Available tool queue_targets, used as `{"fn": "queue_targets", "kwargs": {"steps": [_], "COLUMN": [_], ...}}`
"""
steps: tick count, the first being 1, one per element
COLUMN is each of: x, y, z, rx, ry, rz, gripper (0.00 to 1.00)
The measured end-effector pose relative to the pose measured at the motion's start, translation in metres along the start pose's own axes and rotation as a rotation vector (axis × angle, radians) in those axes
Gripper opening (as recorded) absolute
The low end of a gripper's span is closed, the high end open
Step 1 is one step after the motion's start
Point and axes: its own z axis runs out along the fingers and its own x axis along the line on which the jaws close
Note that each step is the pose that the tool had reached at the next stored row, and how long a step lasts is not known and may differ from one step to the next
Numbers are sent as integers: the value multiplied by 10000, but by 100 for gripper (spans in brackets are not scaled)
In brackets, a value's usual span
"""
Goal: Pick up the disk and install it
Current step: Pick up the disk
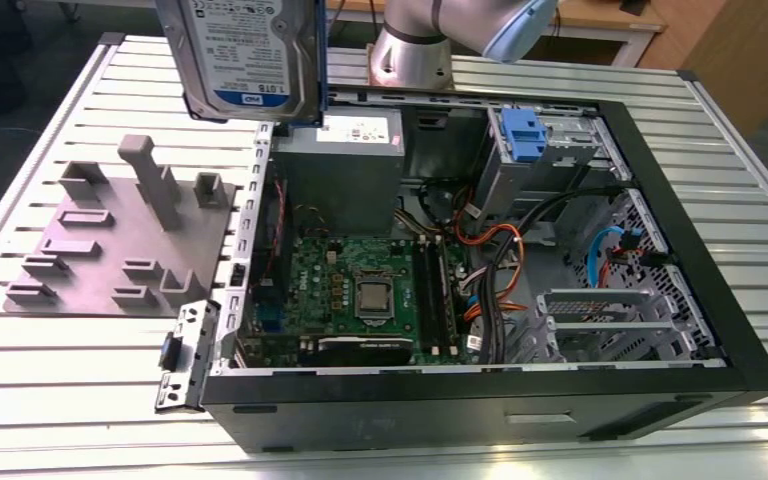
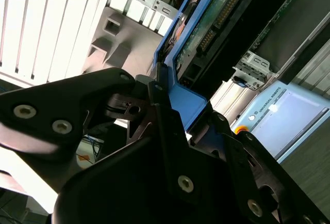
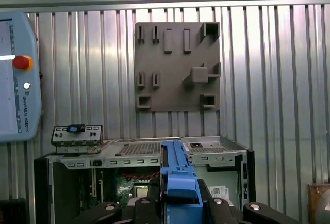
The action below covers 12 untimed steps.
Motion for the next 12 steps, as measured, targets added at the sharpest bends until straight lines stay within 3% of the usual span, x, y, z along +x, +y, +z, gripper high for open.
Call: {"fn": "queue_targets", "kwargs": {"steps": [12], "x": [-2], "y": [-39], "z": [0], "rx": [0], "ry": [0], "rz": [-1], "gripper": [36]}}
